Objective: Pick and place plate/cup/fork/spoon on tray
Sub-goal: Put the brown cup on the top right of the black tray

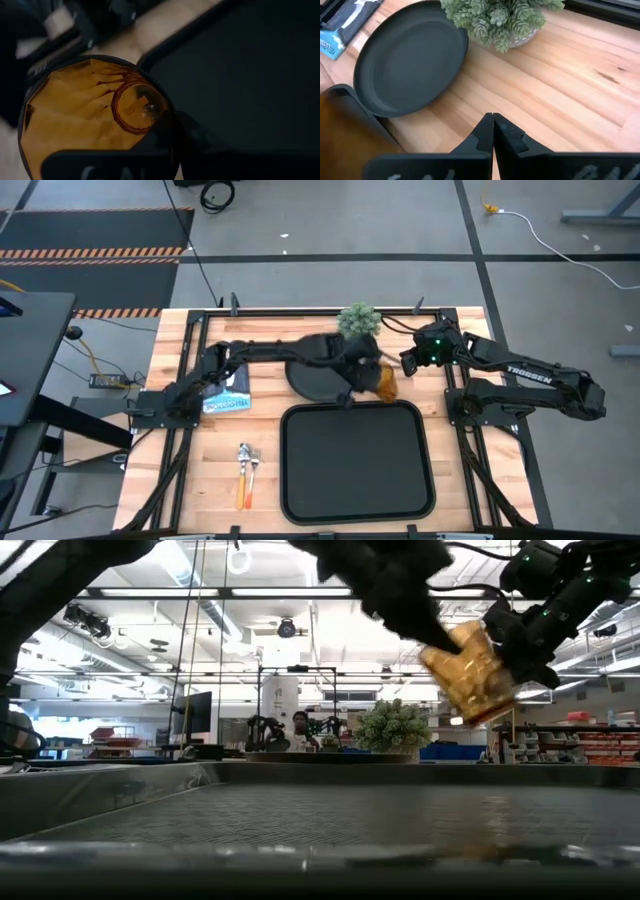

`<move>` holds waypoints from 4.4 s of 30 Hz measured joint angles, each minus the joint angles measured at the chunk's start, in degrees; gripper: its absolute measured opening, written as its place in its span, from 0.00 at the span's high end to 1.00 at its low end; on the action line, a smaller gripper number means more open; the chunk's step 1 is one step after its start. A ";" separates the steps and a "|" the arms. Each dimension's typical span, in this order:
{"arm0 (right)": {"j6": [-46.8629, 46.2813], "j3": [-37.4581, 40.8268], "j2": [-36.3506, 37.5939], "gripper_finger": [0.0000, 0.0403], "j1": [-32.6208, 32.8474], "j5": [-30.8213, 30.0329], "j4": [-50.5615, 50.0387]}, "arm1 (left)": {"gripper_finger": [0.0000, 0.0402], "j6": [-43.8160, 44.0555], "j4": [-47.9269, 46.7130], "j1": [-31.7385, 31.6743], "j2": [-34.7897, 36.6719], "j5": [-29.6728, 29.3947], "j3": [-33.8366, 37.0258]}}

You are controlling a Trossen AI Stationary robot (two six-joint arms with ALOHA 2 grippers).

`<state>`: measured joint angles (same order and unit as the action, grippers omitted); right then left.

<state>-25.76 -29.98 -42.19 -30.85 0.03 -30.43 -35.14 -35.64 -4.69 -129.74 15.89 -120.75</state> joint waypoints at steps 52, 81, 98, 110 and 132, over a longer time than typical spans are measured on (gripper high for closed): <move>-0.15 -0.02 -0.55 0.97 0.50 -0.22 2.93 | 0.71 2.93 6.67 11.83 -7.20 -13.30 0.03; -0.09 -0.02 -0.55 0.97 0.50 -0.04 2.90 | 0.69 -4.45 14.80 11.09 -7.26 -13.15 0.11; -0.13 -0.02 -0.55 0.97 0.50 -0.12 2.90 | 0.69 -8.12 17.85 10.52 -7.29 -11.33 0.11; 0.33 -0.02 -0.55 0.97 0.50 -0.37 3.25 | 0.74 -7.94 10.49 14.41 -4.40 -25.95 0.10; 0.05 -0.01 -0.52 0.97 0.50 -0.37 3.80 | 0.82 13.53 2.62 7.78 -10.18 -14.30 0.11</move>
<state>-25.71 -29.99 -42.72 -30.35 -0.34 -26.63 -21.61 -33.03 3.09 -139.92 1.59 -120.64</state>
